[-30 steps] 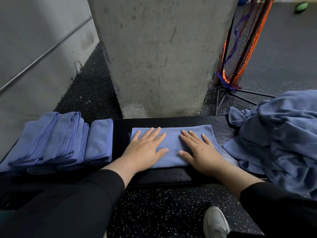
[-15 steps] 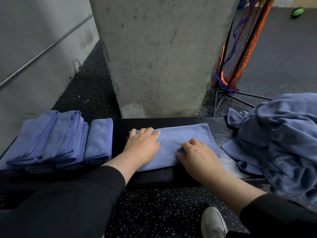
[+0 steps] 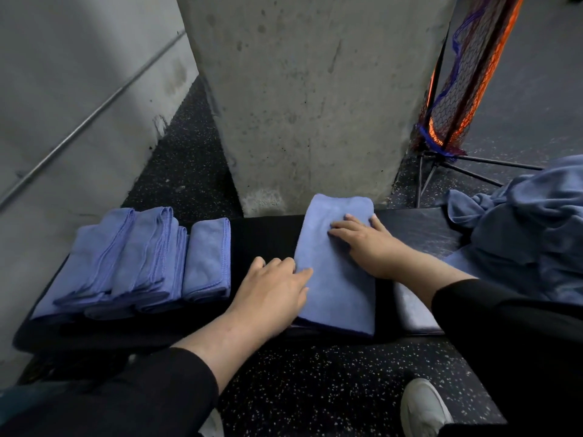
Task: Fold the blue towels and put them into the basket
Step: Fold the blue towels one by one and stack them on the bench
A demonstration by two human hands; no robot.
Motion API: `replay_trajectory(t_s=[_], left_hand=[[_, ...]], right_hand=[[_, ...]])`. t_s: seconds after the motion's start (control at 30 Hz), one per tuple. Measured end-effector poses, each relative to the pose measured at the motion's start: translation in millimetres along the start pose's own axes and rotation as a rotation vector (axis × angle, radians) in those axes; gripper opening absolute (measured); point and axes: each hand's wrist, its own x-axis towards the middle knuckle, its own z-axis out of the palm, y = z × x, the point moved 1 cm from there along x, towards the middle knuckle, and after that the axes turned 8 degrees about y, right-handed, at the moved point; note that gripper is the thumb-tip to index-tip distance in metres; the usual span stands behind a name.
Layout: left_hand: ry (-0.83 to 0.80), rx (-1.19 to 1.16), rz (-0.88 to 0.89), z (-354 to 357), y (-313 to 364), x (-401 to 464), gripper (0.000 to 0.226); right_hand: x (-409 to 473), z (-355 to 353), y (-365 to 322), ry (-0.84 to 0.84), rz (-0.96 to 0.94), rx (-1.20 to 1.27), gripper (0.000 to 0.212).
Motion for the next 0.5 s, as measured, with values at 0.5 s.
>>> replay_trajectory(t_s=[0.5], left_hand=[[-0.127, -0.183, 0.101, 6, -7, -10, 0.056]], right_hand=[[-111, 14, 0, 0.148, -0.346, 0.077, 0.053]])
